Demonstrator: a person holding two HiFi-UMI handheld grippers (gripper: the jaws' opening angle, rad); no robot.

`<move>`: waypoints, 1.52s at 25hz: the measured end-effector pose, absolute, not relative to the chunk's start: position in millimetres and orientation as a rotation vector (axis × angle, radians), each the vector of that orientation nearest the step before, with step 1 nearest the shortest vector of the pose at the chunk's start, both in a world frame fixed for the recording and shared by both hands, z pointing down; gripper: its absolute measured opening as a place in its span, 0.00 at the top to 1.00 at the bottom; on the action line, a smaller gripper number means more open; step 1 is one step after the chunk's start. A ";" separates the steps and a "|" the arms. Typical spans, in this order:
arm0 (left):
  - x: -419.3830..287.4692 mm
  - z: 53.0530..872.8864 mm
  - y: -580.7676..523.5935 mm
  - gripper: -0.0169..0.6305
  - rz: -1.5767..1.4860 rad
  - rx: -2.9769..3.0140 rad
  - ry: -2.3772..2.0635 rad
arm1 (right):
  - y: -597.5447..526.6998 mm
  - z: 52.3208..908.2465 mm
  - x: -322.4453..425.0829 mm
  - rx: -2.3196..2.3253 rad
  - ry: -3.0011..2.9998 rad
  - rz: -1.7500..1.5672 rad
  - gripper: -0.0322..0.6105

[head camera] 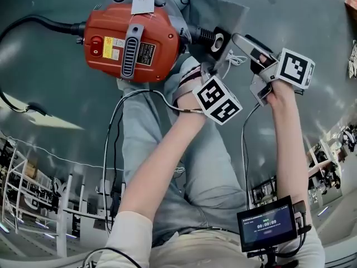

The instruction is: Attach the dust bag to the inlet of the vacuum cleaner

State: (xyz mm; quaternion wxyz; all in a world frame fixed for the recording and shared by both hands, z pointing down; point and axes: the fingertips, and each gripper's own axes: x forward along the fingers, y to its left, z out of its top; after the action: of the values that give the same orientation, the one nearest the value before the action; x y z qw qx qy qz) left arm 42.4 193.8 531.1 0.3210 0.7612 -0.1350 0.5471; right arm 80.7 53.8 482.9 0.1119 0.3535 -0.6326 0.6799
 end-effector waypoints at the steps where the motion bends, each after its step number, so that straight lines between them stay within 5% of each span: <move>1: 41.6 532.1 192.8 0.93 1.456 2.001 -0.352 | 54.3 493.4 79.3 1.053 -1.780 1.977 0.37; 3: 40.1 532.8 191.1 0.93 1.492 2.010 -0.347 | 56.3 513.2 78.1 1.045 -1.660 1.964 0.38; 4: 39.4 531.8 189.0 0.93 1.497 2.014 -0.355 | 55.5 521.3 78.5 1.033 -1.640 1.936 0.53; 5: 38.1 530.0 186.5 0.93 1.492 2.013 -0.373 | 54.5 527.3 79.8 1.029 -1.632 1.905 0.88; 6: 35.8 527.5 184.2 0.93 1.483 2.004 -0.396 | 53.6 529.6 79.5 1.019 -1.639 1.892 0.90; 31: 18.9 487.7 126.8 0.93 1.313 1.936 -0.690 | 31.7 538.7 76.2 0.958 -1.755 1.641 0.91; 38: 20.8 531.4 181.9 0.93 1.372 1.816 -0.555 | 28.7 488.5 21.1 0.708 -1.919 1.690 0.91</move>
State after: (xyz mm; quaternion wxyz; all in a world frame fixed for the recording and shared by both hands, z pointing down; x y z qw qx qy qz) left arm 20.8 181.9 531.4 0.3886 0.7142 -0.2184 0.5397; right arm 21.1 28.7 488.5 0.2415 0.2589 -0.7019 0.6181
